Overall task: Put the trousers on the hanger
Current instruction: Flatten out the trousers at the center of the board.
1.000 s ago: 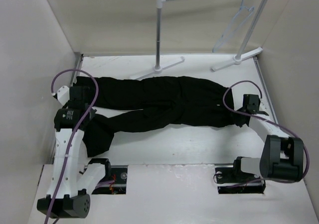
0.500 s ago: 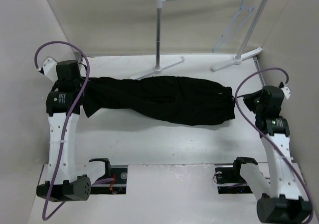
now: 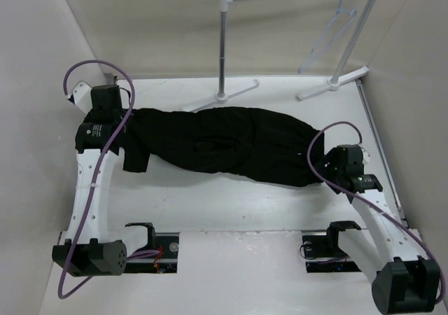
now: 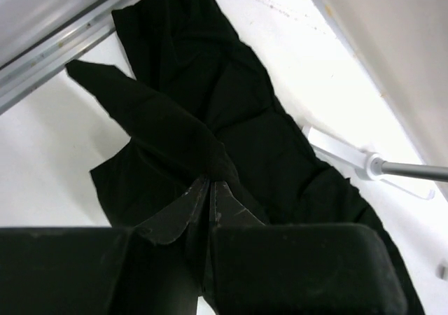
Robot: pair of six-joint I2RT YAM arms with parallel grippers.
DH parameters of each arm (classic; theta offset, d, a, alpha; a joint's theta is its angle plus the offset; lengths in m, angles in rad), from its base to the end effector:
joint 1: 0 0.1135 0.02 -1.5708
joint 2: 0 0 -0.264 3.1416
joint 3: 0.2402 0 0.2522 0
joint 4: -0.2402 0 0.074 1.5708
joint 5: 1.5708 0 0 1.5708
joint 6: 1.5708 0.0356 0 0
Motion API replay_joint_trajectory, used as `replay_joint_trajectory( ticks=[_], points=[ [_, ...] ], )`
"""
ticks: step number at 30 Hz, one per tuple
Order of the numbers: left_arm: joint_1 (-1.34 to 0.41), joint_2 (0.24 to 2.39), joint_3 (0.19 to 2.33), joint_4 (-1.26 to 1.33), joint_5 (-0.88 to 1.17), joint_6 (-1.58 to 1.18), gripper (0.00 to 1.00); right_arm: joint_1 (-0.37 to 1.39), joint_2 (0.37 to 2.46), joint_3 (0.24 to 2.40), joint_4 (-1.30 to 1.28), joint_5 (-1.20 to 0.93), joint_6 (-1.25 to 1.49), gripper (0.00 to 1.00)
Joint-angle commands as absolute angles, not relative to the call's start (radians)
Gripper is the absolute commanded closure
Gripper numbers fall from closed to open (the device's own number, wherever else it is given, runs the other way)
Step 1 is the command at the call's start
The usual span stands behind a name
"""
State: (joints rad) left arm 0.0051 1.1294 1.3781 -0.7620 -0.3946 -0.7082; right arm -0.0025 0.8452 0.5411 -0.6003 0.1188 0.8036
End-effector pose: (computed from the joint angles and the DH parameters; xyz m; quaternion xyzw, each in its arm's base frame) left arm 0.2229 0.0148 0.4182 -0.3883 0.7589 -0.0114 0.5227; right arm 0.1641 -0.0046 0.2089 0.3879 0.8601 0.0756 0.3225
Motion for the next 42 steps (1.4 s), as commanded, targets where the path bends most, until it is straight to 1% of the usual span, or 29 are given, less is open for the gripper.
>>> replay_joint_trajectory(
  ticks=[1,3,6,9,10,11,13,15,16,18,24,26,28,30,35,38,42],
  points=[
    [0.007,1.121,1.342,-0.707,-0.388,-0.712,0.99,0.089,0.813,0.500,-0.574,0.149,0.868,0.23],
    [0.010,1.121,1.330,-0.700,-0.377,-0.713,0.99,0.099,0.860,0.488,-0.536,0.143,0.894,0.28],
    [0.007,1.131,1.331,-0.696,-0.376,-0.713,0.99,0.073,0.981,0.511,-0.418,0.140,0.888,0.45],
    [0.010,1.144,1.344,-0.690,-0.376,-0.713,0.99,0.022,1.149,0.592,-0.351,0.176,0.835,0.64],
    [0.010,1.149,1.347,-0.686,-0.377,-0.713,0.99,0.016,1.176,0.610,-0.330,0.202,0.824,0.74],
    [0.012,1.152,1.348,-0.681,-0.380,-0.713,0.99,0.013,1.187,0.629,-0.316,0.218,0.816,0.82],
    [0.022,1.157,1.350,-0.672,-0.382,-0.712,0.99,0.015,1.183,0.658,-0.313,0.239,0.812,0.91],
    [0.036,1.164,1.350,-0.661,-0.380,-0.710,0.99,0.015,1.172,0.676,-0.327,0.230,0.807,0.96],
    [0.044,1.167,1.354,-0.661,-0.376,-0.710,0.99,0.015,1.140,0.695,-0.362,0.216,0.810,0.98],
    [0.061,1.167,1.377,-0.663,-0.367,-0.710,0.99,0.015,1.065,0.725,-0.428,0.203,0.808,0.98],
    [0.099,1.118,1.509,-0.724,-0.324,-0.703,0.99,0.009,0.749,0.926,-0.793,0.179,0.775,0.97],
    [0.111,1.117,1.558,-0.745,-0.324,-0.689,0.99,-0.022,0.718,0.992,-0.839,0.183,0.753,0.97],
    [0.119,1.130,1.585,-0.750,-0.333,-0.663,0.99,-0.031,0.736,1.032,-0.845,0.187,0.750,0.97],
    [0.120,1.152,1.582,-0.744,-0.342,-0.650,0.99,-0.041,0.776,1.006,-0.787,0.157,0.759,0.97],
    [0.119,1.210,1.517,-0.724,-0.360,-0.617,0.99,-0.163,0.864,0.849,-0.664,0.045,0.776,0.93],
    [0.137,1.212,1.441,-0.732,-0.350,-0.618,0.98,-0.193,0.833,0.732,-0.660,-0.021,0.779,0.94],
    [0.173,1.233,1.358,-0.709,-0.367,-0.603,0.98,-0.193,0.775,0.595,-0.687,-0.040,0.816,0.94]
  ],
)
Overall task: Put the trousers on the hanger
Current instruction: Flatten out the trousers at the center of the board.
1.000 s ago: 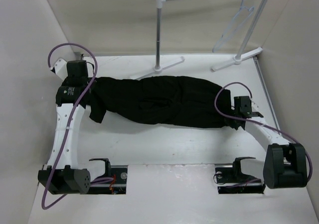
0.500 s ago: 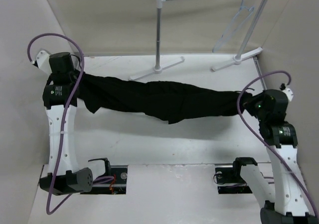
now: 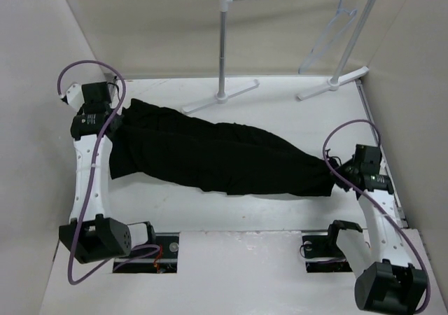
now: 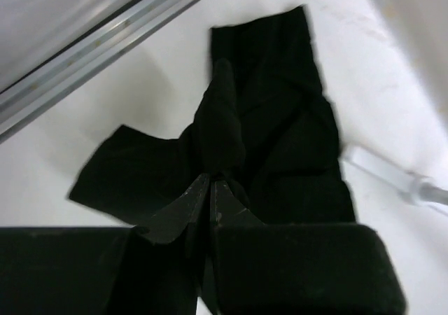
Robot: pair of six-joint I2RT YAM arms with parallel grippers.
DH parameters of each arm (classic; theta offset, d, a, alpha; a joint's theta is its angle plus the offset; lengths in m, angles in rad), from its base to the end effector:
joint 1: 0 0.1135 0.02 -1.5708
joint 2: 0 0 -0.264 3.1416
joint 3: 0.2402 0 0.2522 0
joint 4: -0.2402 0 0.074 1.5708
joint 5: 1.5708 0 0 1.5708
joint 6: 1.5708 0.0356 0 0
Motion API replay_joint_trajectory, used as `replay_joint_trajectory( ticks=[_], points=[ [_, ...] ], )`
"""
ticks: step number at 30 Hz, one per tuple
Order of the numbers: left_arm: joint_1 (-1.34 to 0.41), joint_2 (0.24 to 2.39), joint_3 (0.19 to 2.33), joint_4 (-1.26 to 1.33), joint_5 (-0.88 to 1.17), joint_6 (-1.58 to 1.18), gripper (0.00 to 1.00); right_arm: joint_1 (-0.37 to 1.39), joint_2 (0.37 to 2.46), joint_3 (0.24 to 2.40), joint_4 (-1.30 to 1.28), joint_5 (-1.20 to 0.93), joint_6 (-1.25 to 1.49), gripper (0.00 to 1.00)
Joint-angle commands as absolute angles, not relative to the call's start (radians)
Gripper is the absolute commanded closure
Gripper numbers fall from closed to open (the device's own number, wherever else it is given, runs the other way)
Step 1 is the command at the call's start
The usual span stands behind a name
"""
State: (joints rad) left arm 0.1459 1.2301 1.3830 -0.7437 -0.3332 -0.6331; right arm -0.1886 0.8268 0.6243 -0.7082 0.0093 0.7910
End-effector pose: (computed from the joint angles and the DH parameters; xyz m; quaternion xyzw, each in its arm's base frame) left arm 0.2498 0.0485 0.3990 -0.4026 0.7753 0.0301 0.4857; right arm 0.1575 -0.0304 0.2307 0.4464 0.8341 0.0919 0.3108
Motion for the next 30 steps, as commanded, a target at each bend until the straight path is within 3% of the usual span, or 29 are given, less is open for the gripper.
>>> replay_joint_trajectory(
  ticks=[1,4,7,9,12,14,16,17,19,20,23,24,26,27,30],
  points=[
    [0.177,1.256,1.361,-0.704,-0.371,-0.595,0.98,-0.176,0.772,0.586,-0.693,-0.057,0.824,0.95],
    [0.197,1.339,1.403,-0.704,-0.388,-0.571,0.97,-0.084,0.744,0.617,-0.782,-0.091,0.848,0.96],
    [0.220,1.457,1.465,-0.701,-0.419,-0.542,0.97,-0.035,0.723,0.615,-0.816,0.018,0.845,0.93],
    [0.225,1.553,1.514,-0.713,-0.442,-0.522,0.96,-0.041,0.729,0.621,-0.807,0.046,0.851,0.80],
    [0.232,1.652,1.529,-0.729,-0.454,-0.479,0.89,-0.032,0.747,0.635,-0.801,0.060,0.832,0.47],
    [0.234,1.667,1.523,-0.736,-0.456,-0.472,0.73,-0.033,0.744,0.669,-0.782,0.087,0.804,0.30],
    [0.232,1.646,1.523,-0.732,-0.482,-0.474,0.58,-0.053,0.765,0.713,-0.737,0.113,0.775,0.24],
    [0.231,1.640,1.538,-0.733,-0.501,-0.474,0.52,-0.061,0.790,0.728,-0.694,0.117,0.758,0.25],
    [0.220,1.635,1.589,-0.741,-0.531,-0.476,0.50,-0.065,0.859,0.756,-0.618,0.097,0.732,0.33],
    [0.211,1.634,1.618,-0.742,-0.543,-0.476,0.50,-0.068,0.905,0.776,-0.594,0.089,0.724,0.41],
    [0.159,1.655,1.702,-0.746,-0.571,-0.469,0.50,-0.088,1.020,0.807,-0.542,0.097,0.736,0.89],
    [0.139,1.676,1.729,-0.742,-0.565,-0.462,0.48,-0.096,1.055,0.808,-0.526,0.113,0.736,0.94],
    [0.101,1.756,1.793,-0.745,-0.516,-0.425,0.44,-0.117,1.110,0.798,-0.494,0.138,0.738,0.94],
    [0.091,1.791,1.818,-0.750,-0.487,-0.419,0.44,-0.125,1.138,0.789,-0.470,0.153,0.739,0.88],
    [0.064,1.920,1.900,-0.755,-0.434,-0.423,0.44,-0.134,1.206,0.767,-0.419,0.175,0.749,0.54]
  ],
)
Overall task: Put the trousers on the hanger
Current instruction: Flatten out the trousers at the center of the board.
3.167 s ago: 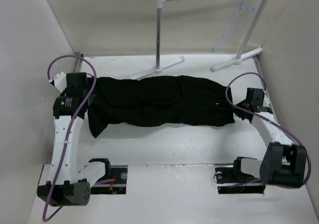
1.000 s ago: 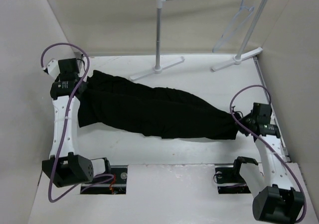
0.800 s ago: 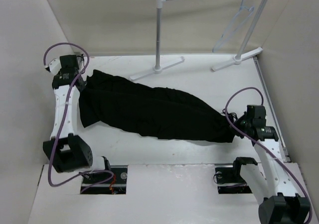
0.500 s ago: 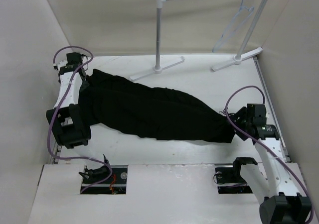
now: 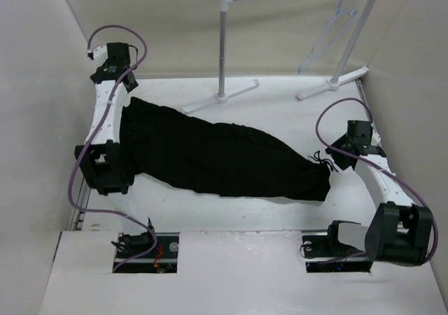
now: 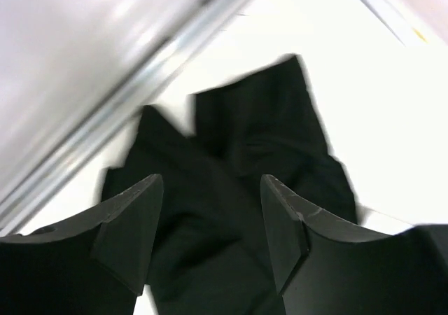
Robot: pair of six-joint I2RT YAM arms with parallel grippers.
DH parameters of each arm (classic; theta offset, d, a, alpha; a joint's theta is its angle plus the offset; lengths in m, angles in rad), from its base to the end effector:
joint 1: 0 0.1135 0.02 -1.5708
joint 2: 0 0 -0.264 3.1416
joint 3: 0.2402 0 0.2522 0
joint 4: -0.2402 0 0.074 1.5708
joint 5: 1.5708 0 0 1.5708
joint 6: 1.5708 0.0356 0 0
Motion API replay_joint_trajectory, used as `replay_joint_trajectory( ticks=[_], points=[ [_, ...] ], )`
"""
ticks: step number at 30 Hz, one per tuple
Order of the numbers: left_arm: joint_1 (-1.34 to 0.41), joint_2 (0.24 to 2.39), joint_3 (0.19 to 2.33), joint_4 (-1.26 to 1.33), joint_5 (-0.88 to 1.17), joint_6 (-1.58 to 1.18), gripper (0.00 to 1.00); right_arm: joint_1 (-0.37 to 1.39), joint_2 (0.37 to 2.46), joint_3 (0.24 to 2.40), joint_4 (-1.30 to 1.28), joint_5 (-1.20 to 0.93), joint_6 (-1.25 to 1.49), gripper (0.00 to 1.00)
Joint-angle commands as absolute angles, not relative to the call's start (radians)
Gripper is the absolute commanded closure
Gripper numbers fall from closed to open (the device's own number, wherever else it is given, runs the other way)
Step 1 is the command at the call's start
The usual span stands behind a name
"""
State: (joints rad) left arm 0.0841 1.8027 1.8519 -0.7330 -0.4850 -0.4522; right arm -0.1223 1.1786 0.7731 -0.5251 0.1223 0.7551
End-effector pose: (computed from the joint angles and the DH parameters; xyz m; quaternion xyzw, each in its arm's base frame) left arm 0.4013 0.0505 0.3758 -0.3317 0.8182 0.1370 0.4492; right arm 0.2309 -0.0328 0.2283 0.4198 0.8495 0.0426 0.3165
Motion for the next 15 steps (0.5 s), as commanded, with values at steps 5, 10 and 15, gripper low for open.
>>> replay_joint_trajectory(
  ticks=[5,10,15],
  points=[
    [0.051,2.127,2.046,-0.793,-0.399,-0.429,0.43,-0.150,1.262,0.738,-0.374,0.207,0.761,0.34],
    [0.061,2.239,2.068,-0.785,-0.362,-0.465,0.43,-0.145,1.322,0.747,-0.361,0.176,0.767,0.31],
    [0.068,2.292,2.066,-0.764,-0.325,-0.483,0.47,-0.136,1.403,0.770,-0.322,0.079,0.801,0.43]
  ],
)
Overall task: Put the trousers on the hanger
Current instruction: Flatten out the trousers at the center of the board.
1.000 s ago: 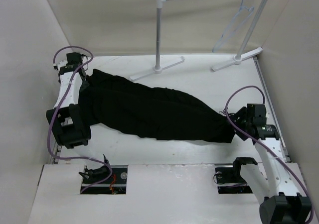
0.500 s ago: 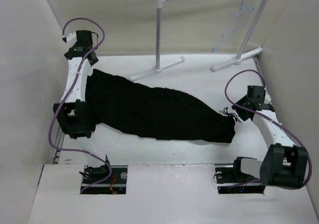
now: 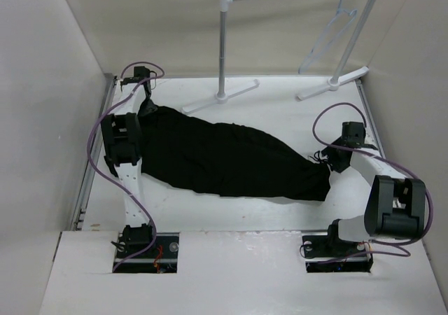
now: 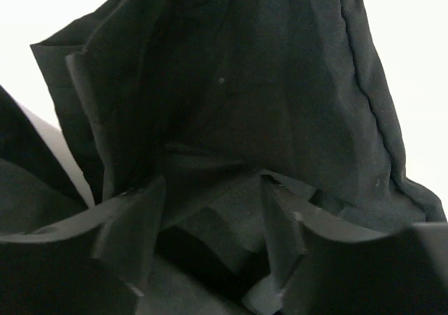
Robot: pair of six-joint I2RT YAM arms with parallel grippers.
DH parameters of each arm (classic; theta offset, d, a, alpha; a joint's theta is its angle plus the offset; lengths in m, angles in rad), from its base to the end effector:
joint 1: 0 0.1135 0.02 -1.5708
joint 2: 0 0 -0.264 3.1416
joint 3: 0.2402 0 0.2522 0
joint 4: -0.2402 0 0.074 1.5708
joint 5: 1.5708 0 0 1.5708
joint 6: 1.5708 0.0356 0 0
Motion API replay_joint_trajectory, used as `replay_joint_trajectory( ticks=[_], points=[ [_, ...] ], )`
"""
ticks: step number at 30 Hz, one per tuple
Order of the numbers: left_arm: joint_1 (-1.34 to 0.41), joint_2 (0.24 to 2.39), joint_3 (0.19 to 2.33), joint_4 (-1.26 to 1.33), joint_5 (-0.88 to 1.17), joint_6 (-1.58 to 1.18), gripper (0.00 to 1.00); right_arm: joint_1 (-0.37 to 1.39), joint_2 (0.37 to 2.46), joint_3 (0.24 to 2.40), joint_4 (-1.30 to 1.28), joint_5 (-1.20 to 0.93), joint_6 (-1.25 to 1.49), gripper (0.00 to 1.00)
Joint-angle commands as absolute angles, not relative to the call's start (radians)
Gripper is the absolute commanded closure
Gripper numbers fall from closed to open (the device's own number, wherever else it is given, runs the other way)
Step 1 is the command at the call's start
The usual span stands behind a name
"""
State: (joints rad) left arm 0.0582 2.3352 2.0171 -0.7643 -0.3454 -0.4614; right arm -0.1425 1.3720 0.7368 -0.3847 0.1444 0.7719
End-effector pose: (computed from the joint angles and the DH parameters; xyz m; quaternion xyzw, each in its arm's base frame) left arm 0.5030 0.0414 0.1895 -0.2857 0.9131 0.1157 0.2667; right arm 0.2545 -0.0417 0.1822 0.4413 0.8526 0.0180 0.2794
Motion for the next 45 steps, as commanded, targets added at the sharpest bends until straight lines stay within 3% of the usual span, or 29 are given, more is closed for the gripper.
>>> replay_joint_trajectory(
  ticks=[1,5,7,10,12,17,20,24,28,30,32,35,41,45],
  points=[
    [0.070,2.295,2.063,-0.762,-0.322,-0.488,0.51,-0.134,1.410,0.769,-0.321,0.051,0.808,0.43],
    [0.084,2.272,2.017,-0.720,-0.313,-0.517,0.82,-0.125,1.388,0.738,-0.316,-0.027,0.844,0.36],
    [0.093,2.255,1.997,-0.693,-0.313,-0.531,0.90,-0.124,1.382,0.730,-0.311,-0.069,0.851,0.37],
    [0.104,2.250,1.996,-0.677,-0.313,-0.554,0.96,-0.131,1.426,0.744,-0.278,-0.127,0.873,0.72],
    [0.108,2.249,1.997,-0.667,-0.313,-0.569,0.97,-0.149,1.457,0.770,-0.249,-0.156,0.894,0.87],
    [0.111,2.238,2.000,-0.612,-0.311,-0.610,0.99,-0.151,1.460,0.866,-0.167,-0.100,0.902,0.94],
    [0.110,2.238,2.003,-0.560,-0.275,-0.611,0.89,-0.151,1.457,0.926,-0.109,-0.060,0.887,0.94],
    [0.101,2.279,2.023,-0.512,-0.218,-0.597,0.44,-0.151,1.462,0.957,0.001,-0.040,0.864,0.94],
    [0.099,2.350,2.068,-0.557,-0.209,-0.604,0.42,-0.151,1.494,0.971,0.064,-0.032,0.853,0.94],
    [0.099,2.370,2.069,-0.552,-0.204,-0.609,0.54,-0.151,1.512,0.983,0.101,-0.037,0.850,0.94],
    [0.099,2.379,2.069,-0.542,-0.204,-0.614,0.76,-0.151,1.531,0.989,0.179,-0.044,0.842,0.94],
    [0.107,2.369,2.069,-0.522,-0.228,-0.641,0.94,-0.157,1.543,0.999,0.268,-0.057,0.847,0.94],
    [0.133,2.277,2.056,-0.416,-0.293,-0.725,1.00,-0.199,1.614,1.046,0.376,-0.060,0.880,0.92],
    [0.130,2.238,2.045,-0.319,-0.298,-0.761,0.99,-0.214,1.658,1.037,0.425,-0.041,0.943,0.81]
  ],
)
